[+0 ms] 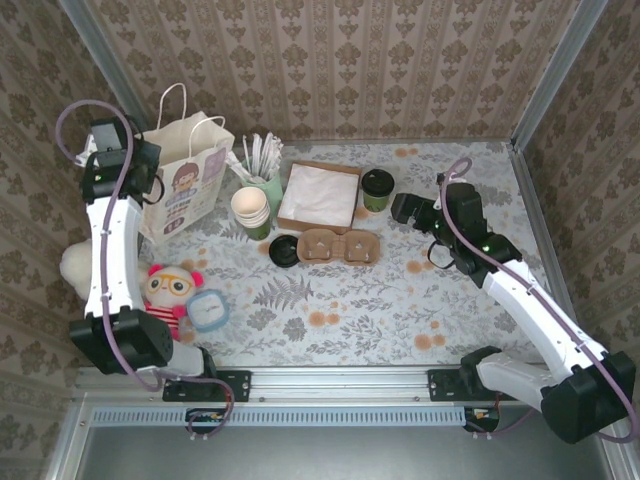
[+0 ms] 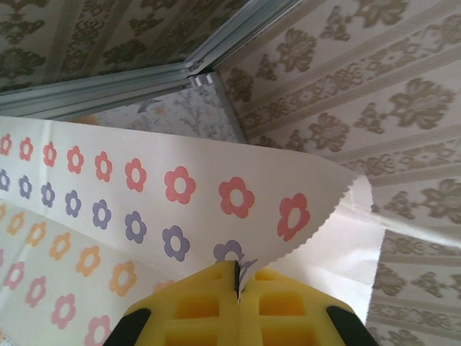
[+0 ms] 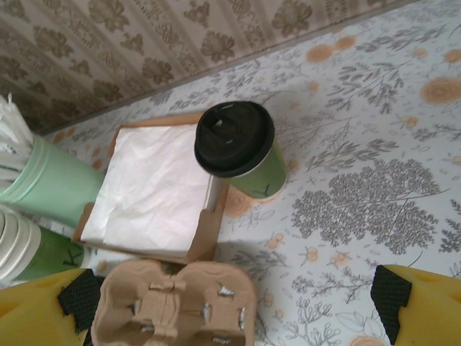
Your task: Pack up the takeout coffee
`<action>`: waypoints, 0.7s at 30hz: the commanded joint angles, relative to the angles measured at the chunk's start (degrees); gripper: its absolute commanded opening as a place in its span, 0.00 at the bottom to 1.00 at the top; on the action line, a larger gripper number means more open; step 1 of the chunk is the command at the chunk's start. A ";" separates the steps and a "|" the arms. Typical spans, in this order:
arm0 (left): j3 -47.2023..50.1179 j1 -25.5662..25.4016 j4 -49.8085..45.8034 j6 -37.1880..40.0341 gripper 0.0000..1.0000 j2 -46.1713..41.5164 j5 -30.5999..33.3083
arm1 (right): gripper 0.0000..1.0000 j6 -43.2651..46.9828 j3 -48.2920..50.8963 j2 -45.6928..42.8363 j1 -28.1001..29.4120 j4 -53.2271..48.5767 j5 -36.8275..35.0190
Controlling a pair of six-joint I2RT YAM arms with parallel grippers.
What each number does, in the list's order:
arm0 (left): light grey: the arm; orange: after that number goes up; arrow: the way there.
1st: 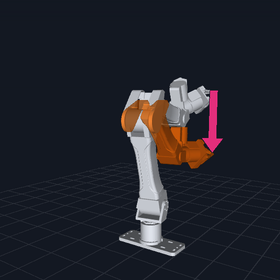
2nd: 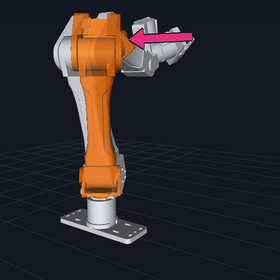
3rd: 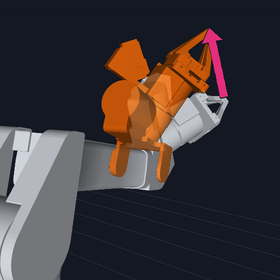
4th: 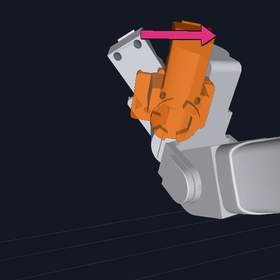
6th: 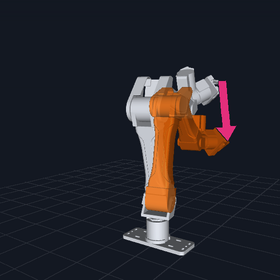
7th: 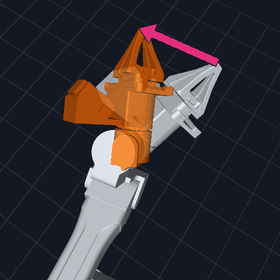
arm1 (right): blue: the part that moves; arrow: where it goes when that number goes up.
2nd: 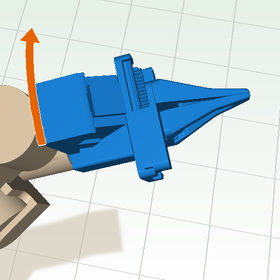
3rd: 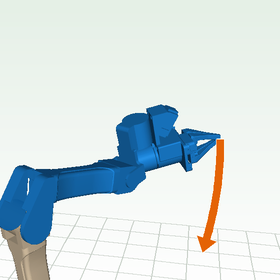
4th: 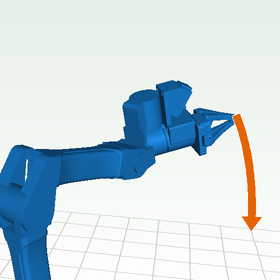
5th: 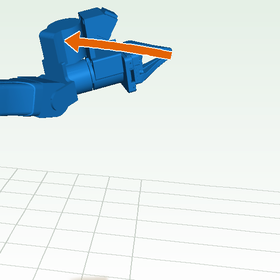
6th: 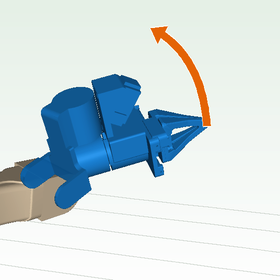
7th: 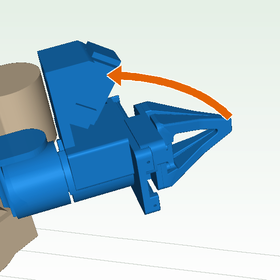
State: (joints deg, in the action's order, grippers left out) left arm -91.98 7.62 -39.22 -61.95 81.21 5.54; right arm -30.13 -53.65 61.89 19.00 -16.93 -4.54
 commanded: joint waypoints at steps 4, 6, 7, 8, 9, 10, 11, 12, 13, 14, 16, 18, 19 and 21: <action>1.86 2.39 0.92 0.58 0.00 -7.56 -2.03 | 1.00 2.09 0.66 -1.21 2.69 -1.93 2.42; 2.07 2.99 -0.79 1.08 0.00 -10.03 -2.21 | 1.00 2.01 1.24 -1.82 4.07 -1.20 1.25; 2.17 3.11 -1.44 1.67 0.00 -11.18 -2.49 | 1.00 1.92 1.41 -1.98 4.58 -0.75 1.11; 2.00 3.19 -3.07 2.27 0.00 -12.26 -2.55 | 1.00 1.82 1.59 -1.99 5.12 -0.36 1.42; 1.60 3.33 -4.83 2.68 0.00 -13.18 -2.78 | 1.00 2.04 1.46 -1.78 5.62 -0.03 2.37; 1.37 3.37 -6.12 2.80 0.00 -13.81 -3.15 | 1.00 2.20 1.32 -1.40 6.03 0.09 3.20; 1.35 3.46 -6.87 2.99 0.00 -14.94 -3.49 | 1.00 2.29 0.86 -0.80 6.65 0.04 3.97; 1.78 3.46 -7.22 3.27 0.00 -16.22 -3.65 | 1.00 2.15 0.22 0.03 7.42 -0.24 4.39; 2.16 3.50 -7.49 3.41 0.00 -17.18 -3.82 | 1.00 1.97 -0.49 0.86 8.29 -0.63 4.61; 2.49 3.50 -8.21 3.58 0.00 -18.24 -4.02 | 1.00 1.59 -1.41 1.95 9.54 -1.06 4.65; 2.45 3.47 -10.54 4.20 0.00 -19.76 -4.05 | 1.00 0.01 -3.69 4.72 12.00 -2.93 2.46; 2.52 3.47 -13.44 5.54 0.00 -21.34 -3.79 | 1.00 -3.33 -5.91 8.35 14.16 -5.01 -0.04; 2.35 3.54 -14.91 6.27 0.00 -21.95 -3.31 | 1.00 -4.86 -6.39 9.79 15.05 -4.80 -0.28; 1.60 3.54 -18.50 8.48 0.00 -23.42 -1.25 | 0.99 -9.67 -6.97 13.51 16.93 -3.27 -2.51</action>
State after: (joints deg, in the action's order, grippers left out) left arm -90.00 10.66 -51.18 -57.63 59.68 2.81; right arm -33.08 -58.70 71.70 34.06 -19.40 -3.20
